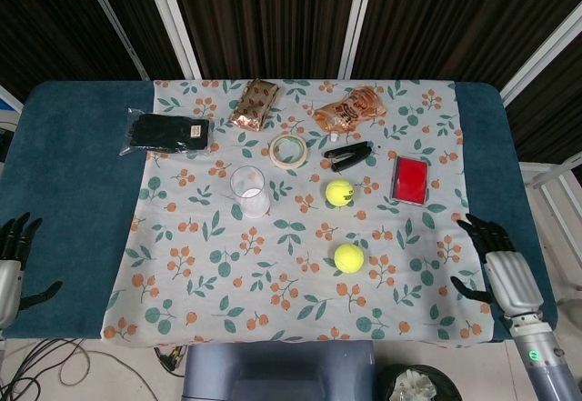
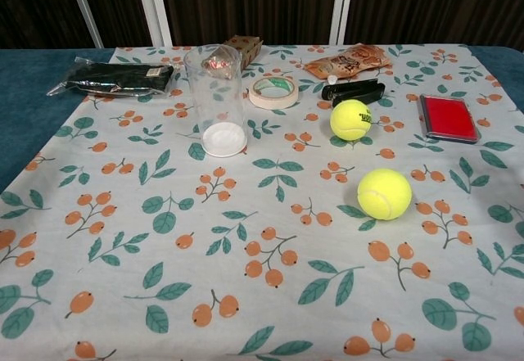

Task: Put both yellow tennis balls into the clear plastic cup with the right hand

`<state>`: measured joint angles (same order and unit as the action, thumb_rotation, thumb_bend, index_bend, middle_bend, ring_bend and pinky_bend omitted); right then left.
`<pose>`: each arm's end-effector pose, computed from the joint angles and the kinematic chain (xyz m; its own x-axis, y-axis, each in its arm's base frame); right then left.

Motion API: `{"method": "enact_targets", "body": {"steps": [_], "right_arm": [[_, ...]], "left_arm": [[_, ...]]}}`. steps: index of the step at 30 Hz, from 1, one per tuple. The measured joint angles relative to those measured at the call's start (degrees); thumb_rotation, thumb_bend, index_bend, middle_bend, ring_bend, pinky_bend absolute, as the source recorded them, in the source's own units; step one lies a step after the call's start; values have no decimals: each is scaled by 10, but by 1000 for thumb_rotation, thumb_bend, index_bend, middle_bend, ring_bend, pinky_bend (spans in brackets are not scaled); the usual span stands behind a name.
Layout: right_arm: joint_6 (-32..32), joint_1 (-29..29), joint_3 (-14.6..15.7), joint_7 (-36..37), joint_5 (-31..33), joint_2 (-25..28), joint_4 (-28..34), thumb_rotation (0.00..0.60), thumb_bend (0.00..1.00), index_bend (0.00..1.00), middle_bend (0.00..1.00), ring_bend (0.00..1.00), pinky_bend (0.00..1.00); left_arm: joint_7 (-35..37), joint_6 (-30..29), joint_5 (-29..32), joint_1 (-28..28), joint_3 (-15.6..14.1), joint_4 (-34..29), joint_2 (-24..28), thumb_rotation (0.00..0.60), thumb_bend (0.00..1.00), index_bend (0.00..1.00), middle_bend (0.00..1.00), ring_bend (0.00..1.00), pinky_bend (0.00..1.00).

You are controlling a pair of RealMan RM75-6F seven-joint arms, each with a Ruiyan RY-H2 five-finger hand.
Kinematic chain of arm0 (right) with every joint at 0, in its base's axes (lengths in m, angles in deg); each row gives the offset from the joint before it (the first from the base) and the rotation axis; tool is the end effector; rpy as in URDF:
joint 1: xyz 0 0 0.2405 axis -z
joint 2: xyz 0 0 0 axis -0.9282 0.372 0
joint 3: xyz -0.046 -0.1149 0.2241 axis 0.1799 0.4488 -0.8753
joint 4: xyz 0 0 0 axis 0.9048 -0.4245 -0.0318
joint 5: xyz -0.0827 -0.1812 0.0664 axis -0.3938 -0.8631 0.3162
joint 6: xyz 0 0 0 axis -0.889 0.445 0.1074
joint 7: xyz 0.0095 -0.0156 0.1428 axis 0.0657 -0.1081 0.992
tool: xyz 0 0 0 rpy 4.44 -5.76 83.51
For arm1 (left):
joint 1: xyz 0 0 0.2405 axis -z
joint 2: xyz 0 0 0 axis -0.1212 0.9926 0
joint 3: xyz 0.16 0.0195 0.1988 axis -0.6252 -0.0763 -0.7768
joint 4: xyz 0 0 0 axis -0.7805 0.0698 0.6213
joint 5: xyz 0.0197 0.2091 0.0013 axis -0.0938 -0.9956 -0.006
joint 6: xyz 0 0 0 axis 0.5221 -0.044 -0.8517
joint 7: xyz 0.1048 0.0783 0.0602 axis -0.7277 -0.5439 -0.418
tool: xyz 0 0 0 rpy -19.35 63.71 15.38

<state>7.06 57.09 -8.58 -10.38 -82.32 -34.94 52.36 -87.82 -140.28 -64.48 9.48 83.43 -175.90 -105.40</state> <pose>-0.2840 -0.2175 0.1358 0.2019 -0.1355 0.9700 -0.9759 -0.1114 0.1875 -0.3100 0.1676 0.1522 0.4748 -0.0221 0.8798 0.8793 0.0556 -0.4731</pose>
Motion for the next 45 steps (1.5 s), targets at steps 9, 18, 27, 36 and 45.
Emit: {"method": "enact_targets", "body": {"steps": [9, 18, 27, 36, 45], "right_arm": [[-161, -129, -64, -39, 95, 2, 21, 600, 265, 92, 42, 61, 0], [-250, -233, -121, -122, 258, -52, 22, 600, 265, 92, 42, 57, 0], [-260, -324, -130, -242, 396, -145, -12, 600, 264, 92, 43, 56, 0], [-212, -358, -114, -299, 445, -235, -73, 600, 265, 92, 42, 74, 0], [-194, -376, -107, -308, 427, -302, -164, 600, 265, 132, 46, 128, 0]], "left_arm": [[-9, -7, 0, -3, 1, -3, -1, 600, 0, 68, 0, 0, 0], [-22, 3, 10, -1, 1, -5, -4, 600, 0, 68, 0, 0, 0], [-27, 4, 15, -1, 2, -7, -4, 600, 0, 65, 0, 0, 0], [-34, 5, 24, -1, 5, -11, -5, 600, 0, 64, 0, 0, 0], [-29, -1, 28, -3, 9, -11, -4, 600, 0, 64, 0, 0, 0]]}}
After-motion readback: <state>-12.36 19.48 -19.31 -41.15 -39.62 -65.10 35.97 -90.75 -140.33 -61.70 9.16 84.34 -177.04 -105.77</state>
